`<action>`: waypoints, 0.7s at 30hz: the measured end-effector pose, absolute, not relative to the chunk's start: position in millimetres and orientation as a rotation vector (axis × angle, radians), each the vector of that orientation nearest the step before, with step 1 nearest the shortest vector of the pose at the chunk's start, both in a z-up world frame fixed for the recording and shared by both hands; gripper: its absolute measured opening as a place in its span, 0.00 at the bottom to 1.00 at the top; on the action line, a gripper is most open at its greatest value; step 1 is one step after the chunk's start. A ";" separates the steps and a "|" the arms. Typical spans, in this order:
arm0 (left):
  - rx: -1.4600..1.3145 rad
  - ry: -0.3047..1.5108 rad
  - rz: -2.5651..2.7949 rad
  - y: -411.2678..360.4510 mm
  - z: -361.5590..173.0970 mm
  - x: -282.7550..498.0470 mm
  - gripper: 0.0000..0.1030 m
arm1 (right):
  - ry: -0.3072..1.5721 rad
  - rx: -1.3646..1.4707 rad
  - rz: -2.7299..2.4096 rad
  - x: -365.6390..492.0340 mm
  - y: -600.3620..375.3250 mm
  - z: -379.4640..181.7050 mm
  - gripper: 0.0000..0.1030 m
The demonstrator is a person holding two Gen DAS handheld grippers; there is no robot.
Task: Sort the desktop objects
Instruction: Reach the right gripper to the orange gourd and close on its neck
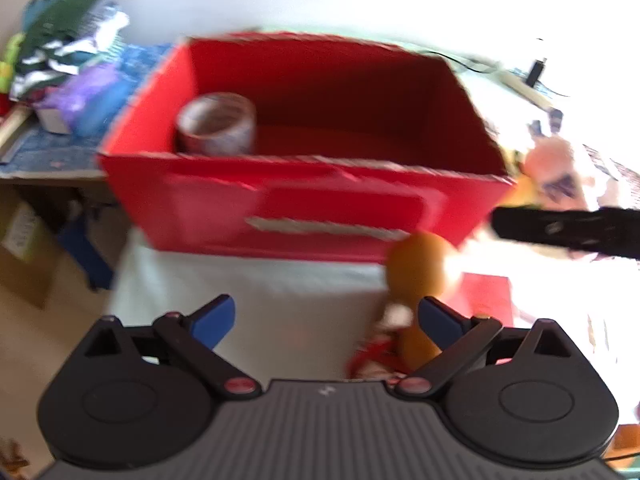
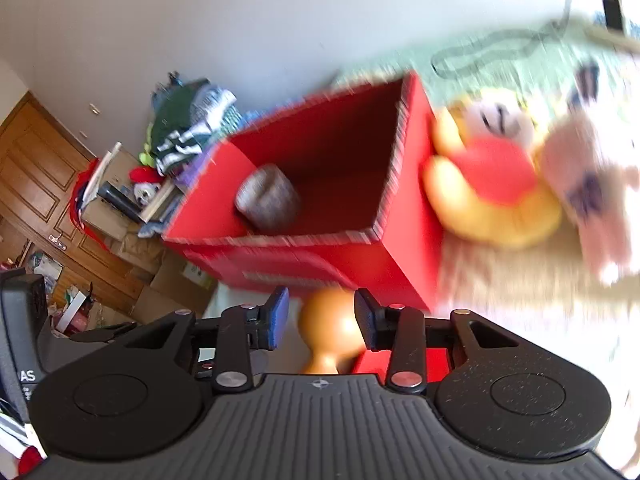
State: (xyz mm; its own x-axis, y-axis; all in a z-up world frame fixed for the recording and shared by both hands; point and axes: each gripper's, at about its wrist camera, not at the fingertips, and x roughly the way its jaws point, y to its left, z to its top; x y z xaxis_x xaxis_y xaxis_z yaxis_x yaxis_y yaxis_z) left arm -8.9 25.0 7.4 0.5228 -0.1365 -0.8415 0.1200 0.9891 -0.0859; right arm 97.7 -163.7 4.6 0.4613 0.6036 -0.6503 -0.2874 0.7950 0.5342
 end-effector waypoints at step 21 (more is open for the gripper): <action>0.015 1.080 -0.253 -12.0 -27.8 0.4 0.95 | 1.131 0.498 0.586 97.7 -162.6 -29.1 0.39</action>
State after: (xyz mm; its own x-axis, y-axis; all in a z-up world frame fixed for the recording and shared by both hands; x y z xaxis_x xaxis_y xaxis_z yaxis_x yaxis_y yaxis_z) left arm 0.4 -12.0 -27.8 0.4452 -0.1973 -0.8734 0.2116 0.9710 -0.1115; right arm 97.7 -162.6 -29.1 0.3073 0.6602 -0.6854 -0.1791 0.7475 0.6397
